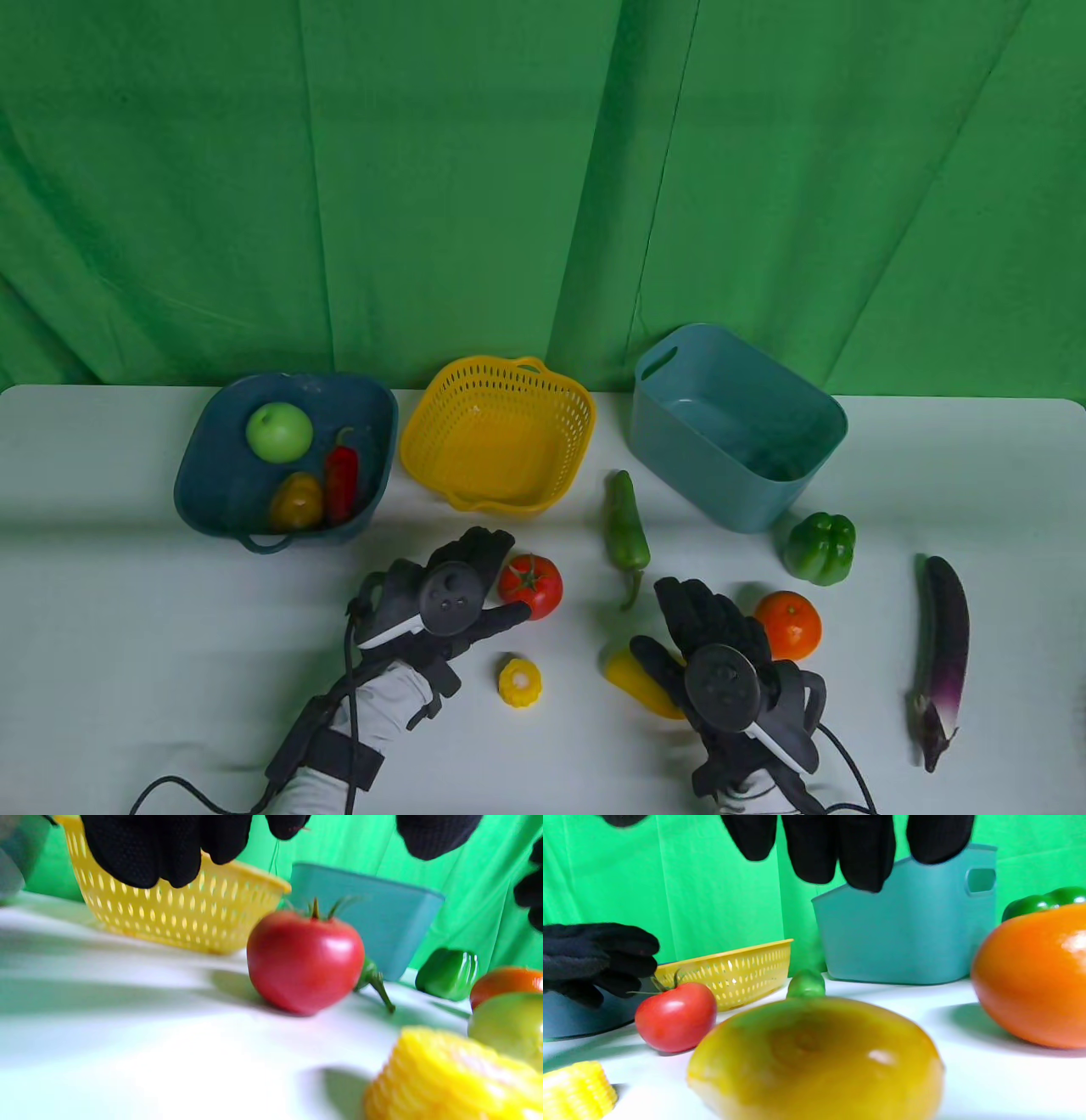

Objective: Place 10 objects into 3 containers, with green background

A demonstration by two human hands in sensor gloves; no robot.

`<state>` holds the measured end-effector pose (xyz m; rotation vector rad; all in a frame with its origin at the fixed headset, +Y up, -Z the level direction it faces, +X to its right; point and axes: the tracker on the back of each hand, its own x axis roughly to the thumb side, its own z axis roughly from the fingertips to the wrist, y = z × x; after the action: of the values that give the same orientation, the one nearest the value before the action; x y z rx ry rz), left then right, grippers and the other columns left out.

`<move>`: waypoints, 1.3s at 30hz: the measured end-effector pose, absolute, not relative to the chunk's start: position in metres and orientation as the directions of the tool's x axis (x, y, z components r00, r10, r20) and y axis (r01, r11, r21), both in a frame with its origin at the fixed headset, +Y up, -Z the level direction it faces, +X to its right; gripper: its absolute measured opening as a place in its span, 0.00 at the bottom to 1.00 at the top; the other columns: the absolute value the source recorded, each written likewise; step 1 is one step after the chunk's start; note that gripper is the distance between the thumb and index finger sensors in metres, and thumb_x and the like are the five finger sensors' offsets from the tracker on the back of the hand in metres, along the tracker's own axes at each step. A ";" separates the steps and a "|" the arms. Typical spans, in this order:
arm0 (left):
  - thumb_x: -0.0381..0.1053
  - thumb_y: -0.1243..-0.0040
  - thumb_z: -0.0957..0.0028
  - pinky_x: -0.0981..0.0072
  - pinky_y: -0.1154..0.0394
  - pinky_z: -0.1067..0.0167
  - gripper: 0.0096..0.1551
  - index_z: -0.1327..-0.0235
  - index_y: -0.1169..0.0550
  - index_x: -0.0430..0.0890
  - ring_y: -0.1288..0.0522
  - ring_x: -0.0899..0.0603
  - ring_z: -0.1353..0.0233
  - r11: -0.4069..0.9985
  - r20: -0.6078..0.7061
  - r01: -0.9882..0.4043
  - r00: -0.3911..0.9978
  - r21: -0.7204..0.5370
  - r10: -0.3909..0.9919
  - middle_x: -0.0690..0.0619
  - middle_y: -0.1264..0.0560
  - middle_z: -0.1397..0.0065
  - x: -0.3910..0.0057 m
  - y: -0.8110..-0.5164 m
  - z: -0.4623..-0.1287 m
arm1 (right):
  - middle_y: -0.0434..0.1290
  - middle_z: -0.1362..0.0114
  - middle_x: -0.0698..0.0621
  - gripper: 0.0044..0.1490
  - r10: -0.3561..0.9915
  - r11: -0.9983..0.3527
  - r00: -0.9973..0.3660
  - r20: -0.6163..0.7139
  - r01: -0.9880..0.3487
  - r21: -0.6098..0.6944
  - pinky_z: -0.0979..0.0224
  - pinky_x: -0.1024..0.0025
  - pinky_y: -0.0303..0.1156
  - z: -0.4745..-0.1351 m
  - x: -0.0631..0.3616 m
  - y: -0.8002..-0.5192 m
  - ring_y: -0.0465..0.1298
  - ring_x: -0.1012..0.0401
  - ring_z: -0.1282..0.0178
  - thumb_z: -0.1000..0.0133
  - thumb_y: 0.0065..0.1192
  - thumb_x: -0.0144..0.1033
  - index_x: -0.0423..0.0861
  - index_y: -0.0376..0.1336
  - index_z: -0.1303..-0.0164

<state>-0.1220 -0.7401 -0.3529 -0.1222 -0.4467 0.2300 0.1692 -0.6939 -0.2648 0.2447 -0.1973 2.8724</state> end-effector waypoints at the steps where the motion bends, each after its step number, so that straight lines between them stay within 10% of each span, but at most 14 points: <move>1: 0.78 0.53 0.45 0.34 0.30 0.34 0.57 0.10 0.51 0.49 0.34 0.24 0.20 0.966 0.410 -0.183 0.879 -0.184 0.244 0.32 0.43 0.13 -0.118 -0.743 -0.355 | 0.59 0.12 0.40 0.48 0.237 -0.959 -0.954 0.183 -0.259 -0.112 0.20 0.30 0.56 -0.265 0.169 -0.694 0.63 0.37 0.18 0.40 0.42 0.69 0.52 0.50 0.13; 17: 0.82 0.53 0.48 0.33 0.28 0.36 0.64 0.12 0.61 0.52 0.33 0.18 0.23 0.938 0.374 -0.015 0.915 -0.347 0.153 0.19 0.45 0.17 -0.079 -0.754 -0.381 | 0.60 0.12 0.40 0.48 0.230 -0.962 -0.957 0.178 -0.252 -0.107 0.21 0.30 0.56 -0.266 0.169 -0.695 0.63 0.37 0.18 0.40 0.42 0.69 0.52 0.50 0.13; 39: 0.76 0.45 0.46 0.45 0.26 0.37 0.57 0.14 0.56 0.56 0.26 0.32 0.30 0.953 0.363 -0.019 0.922 -0.302 0.133 0.33 0.35 0.21 -0.071 -0.775 -0.393 | 0.59 0.12 0.40 0.48 0.235 -0.962 -0.956 0.176 -0.255 -0.098 0.20 0.30 0.56 -0.267 0.170 -0.695 0.63 0.37 0.18 0.40 0.42 0.69 0.52 0.50 0.13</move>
<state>-0.0711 -0.7748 -0.3930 -0.2989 -0.3903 0.0790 0.1698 -0.6955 -0.2672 0.2382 -0.1750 2.8778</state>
